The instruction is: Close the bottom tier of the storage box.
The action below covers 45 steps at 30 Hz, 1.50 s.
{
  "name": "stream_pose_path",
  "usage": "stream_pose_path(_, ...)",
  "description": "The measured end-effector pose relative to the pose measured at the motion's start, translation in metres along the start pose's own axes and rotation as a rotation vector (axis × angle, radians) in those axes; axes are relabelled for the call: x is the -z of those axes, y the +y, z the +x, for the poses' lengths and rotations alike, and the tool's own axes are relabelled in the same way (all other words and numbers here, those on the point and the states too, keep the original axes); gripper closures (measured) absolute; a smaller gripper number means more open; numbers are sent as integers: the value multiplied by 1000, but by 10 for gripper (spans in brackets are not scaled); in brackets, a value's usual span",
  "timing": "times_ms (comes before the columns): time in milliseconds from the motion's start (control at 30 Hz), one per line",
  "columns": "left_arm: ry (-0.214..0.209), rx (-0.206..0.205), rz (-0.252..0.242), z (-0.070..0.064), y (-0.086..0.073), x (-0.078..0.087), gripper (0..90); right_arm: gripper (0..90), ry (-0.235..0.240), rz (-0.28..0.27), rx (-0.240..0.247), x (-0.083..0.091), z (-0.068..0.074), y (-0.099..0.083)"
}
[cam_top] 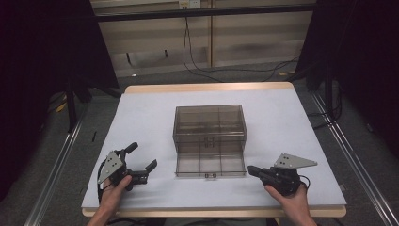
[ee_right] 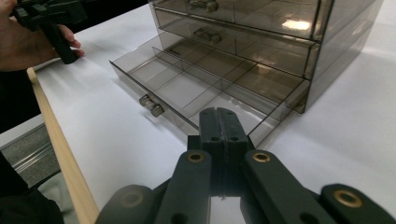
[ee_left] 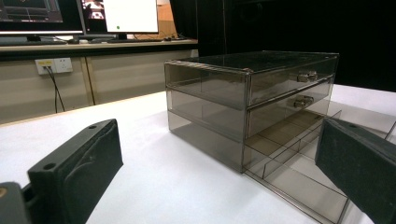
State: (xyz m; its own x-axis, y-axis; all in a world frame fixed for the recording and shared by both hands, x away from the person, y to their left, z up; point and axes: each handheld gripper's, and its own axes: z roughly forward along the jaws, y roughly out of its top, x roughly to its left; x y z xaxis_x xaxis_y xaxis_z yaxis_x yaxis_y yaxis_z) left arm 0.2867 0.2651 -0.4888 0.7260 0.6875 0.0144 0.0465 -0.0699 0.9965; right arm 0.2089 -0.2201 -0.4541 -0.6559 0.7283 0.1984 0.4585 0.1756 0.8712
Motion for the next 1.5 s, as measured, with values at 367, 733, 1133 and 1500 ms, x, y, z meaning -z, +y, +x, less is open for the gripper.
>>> stream_pose_path(367, -4, 2, -1, 0, 0, 0, 5, 900, 53, 37, 37, -12, 12, 3)
stream_pose_path(733, 0, 10, -12, -1, 0, 1, 5, 900, 88, 78, 52, -22, 20, 7)
stream_pose_path(1133, 3, 9, -10, -1, 0, 1, 5, 900, 126, 114, 97, -39, 31, 20)
stream_pose_path(1500, -4, 14, -12, 0, 0, 1, 5, 900, 145, 114, 120, -60, 36, 30)
